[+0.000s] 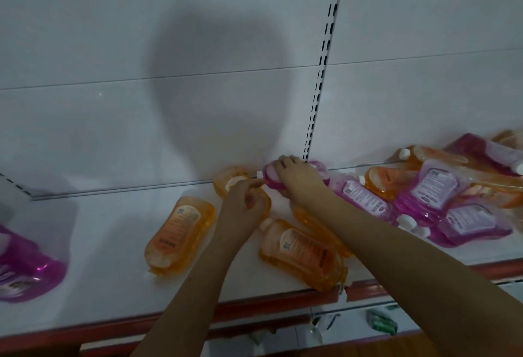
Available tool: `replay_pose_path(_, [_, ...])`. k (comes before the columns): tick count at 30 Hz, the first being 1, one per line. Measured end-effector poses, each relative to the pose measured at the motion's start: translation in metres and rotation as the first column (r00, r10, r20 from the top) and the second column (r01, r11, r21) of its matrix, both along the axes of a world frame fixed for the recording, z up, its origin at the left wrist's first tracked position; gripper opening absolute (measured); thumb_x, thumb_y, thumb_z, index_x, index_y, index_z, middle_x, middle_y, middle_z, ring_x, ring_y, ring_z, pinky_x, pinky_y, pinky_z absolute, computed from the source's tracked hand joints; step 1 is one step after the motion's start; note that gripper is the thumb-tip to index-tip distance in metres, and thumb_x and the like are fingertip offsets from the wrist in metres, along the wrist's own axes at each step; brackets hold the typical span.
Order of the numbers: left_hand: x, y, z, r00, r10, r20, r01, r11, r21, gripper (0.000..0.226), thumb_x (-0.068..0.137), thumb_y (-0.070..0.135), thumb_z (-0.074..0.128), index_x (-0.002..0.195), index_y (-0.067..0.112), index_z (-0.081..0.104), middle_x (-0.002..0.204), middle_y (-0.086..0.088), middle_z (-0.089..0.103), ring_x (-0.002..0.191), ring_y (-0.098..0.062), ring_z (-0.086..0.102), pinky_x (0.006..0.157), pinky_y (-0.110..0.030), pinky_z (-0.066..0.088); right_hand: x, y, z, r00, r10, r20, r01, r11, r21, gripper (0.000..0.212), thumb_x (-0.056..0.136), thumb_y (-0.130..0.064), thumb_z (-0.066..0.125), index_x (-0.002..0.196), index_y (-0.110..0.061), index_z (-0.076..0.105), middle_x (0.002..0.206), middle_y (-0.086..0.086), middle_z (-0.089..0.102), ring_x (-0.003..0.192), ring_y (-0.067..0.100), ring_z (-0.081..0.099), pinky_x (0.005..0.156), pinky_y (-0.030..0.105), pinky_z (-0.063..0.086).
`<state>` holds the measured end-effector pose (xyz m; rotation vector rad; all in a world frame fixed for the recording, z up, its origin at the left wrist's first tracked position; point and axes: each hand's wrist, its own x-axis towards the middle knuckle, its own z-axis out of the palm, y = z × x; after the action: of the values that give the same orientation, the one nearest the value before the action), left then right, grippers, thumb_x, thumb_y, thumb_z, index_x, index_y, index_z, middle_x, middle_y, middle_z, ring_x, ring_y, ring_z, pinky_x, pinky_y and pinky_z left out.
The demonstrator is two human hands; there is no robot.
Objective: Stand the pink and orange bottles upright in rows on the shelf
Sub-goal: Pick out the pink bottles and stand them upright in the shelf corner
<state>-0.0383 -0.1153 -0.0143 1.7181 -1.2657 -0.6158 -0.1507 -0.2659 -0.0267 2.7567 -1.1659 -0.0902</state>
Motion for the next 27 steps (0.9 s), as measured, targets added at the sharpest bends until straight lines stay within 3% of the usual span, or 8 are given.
replay_pose_path(4, [0.000, -0.003, 0.011, 0.985, 0.061, -0.164, -0.061, 0.998, 0.003, 0.036, 0.095, 0.013, 0.056, 0.129, 0.022, 0.061, 0.123, 0.010, 0.063, 0.113, -0.003, 0.058, 0.096, -0.026, 0.048, -0.017, -0.005, 0.016, 0.979, 0.022, 0.201, -0.025, 1.000, 0.013, 0.052, 0.096, -0.026, 0.053, 0.144, -0.012, 0.039, 0.139, 0.008, 0.050, 0.123, 0.027, 0.051, 0.090, 0.038, 0.046])
replay_pose_path(8, [-0.004, -0.007, 0.020, 0.958, 0.096, -0.272, -0.099, 0.995, 0.002, 0.038, 0.095, 0.005, 0.056, 0.132, 0.014, 0.058, 0.121, 0.004, 0.064, 0.107, -0.004, 0.058, 0.094, -0.022, 0.047, -0.033, -0.008, 0.034, 0.895, -0.065, 0.441, 0.005, 0.991, 0.136, 0.051, 0.093, -0.028, 0.058, 0.140, -0.012, 0.047, 0.132, 0.011, 0.059, 0.117, 0.031, 0.058, 0.089, 0.038, 0.049])
replay_pose_path(14, [-0.003, -0.010, 0.021, 0.938, 0.025, -0.347, -0.019, 1.000, 0.022, 0.047, 0.098, 0.022, 0.060, 0.144, 0.020, 0.046, 0.131, 0.002, 0.057, 0.119, -0.011, 0.056, 0.095, -0.026, 0.049, -0.057, 0.007, 0.077, 0.548, -0.324, 0.771, -0.022, 0.916, 0.400, 0.028, 0.088, -0.023, 0.069, 0.115, -0.016, 0.065, 0.107, 0.002, 0.072, 0.098, 0.018, 0.067, 0.090, 0.035, 0.054])
replay_pose_path(17, [-0.001, -0.009, 0.027, 0.912, -0.058, -0.406, 0.078, 0.996, 0.034, 0.064, 0.091, 0.048, 0.063, 0.147, 0.029, 0.041, 0.133, 0.009, 0.055, 0.117, -0.011, 0.059, 0.093, -0.032, 0.054, -0.052, 0.026, 0.095, 0.368, -0.426, 0.826, -0.213, 0.827, 0.521, 0.026, 0.089, -0.021, 0.069, 0.115, -0.019, 0.066, 0.107, 0.000, 0.073, 0.100, 0.018, 0.068, 0.092, 0.040, 0.056])
replay_pose_path(20, [0.011, 0.001, 0.032, 0.853, -0.073, -0.517, 0.067, 0.997, -0.030, 0.054, 0.085, 0.041, 0.074, 0.133, 0.025, 0.056, 0.121, -0.002, 0.065, 0.106, -0.022, 0.070, 0.088, -0.042, 0.060, -0.035, 0.044, 0.108, 0.252, -0.519, 0.817, -0.436, 0.693, 0.575, 0.025, 0.091, -0.011, 0.067, 0.116, -0.013, 0.065, 0.110, 0.009, 0.072, 0.106, 0.028, 0.068, 0.095, 0.044, 0.055])
replay_pose_path(22, [0.027, 0.015, 0.032, 0.852, -0.040, -0.522, 0.008, 0.998, -0.064, 0.049, 0.082, 0.030, 0.080, 0.125, 0.020, 0.061, 0.116, -0.004, 0.068, 0.101, -0.024, 0.072, 0.086, -0.045, 0.061, -0.020, 0.054, 0.116, 0.319, -0.478, 0.818, -0.498, 0.650, 0.574, 0.029, 0.092, -0.011, 0.065, 0.121, -0.015, 0.062, 0.113, 0.002, 0.071, 0.108, 0.021, 0.067, 0.094, 0.038, 0.054])
replay_pose_path(25, [0.053, 0.047, 0.031, 0.898, 0.056, -0.437, -0.087, 0.995, -0.052, 0.047, 0.081, 0.018, 0.081, 0.124, 0.022, 0.062, 0.112, 0.002, 0.070, 0.097, -0.019, 0.073, 0.088, -0.040, 0.060, 0.011, 0.072, 0.125, 0.542, -0.274, 0.794, -0.477, 0.678, 0.559, 0.044, 0.087, -0.026, 0.072, 0.127, -0.031, 0.053, 0.116, -0.018, 0.065, 0.103, 0.000, 0.065, 0.080, 0.014, 0.052])
replay_pose_path(27, [0.072, 0.072, 0.029, 0.914, 0.137, -0.382, -0.170, 0.984, -0.054, 0.047, 0.080, 0.015, 0.082, 0.121, 0.025, 0.062, 0.110, 0.002, 0.072, 0.094, -0.020, 0.074, 0.087, -0.041, 0.060, 0.035, 0.089, 0.128, 0.613, -0.156, 0.774, -0.500, 0.682, 0.534, 0.062, 0.079, -0.031, 0.079, 0.131, -0.038, 0.046, 0.117, -0.023, 0.061, 0.100, -0.004, 0.064, 0.077, 0.012, 0.053])
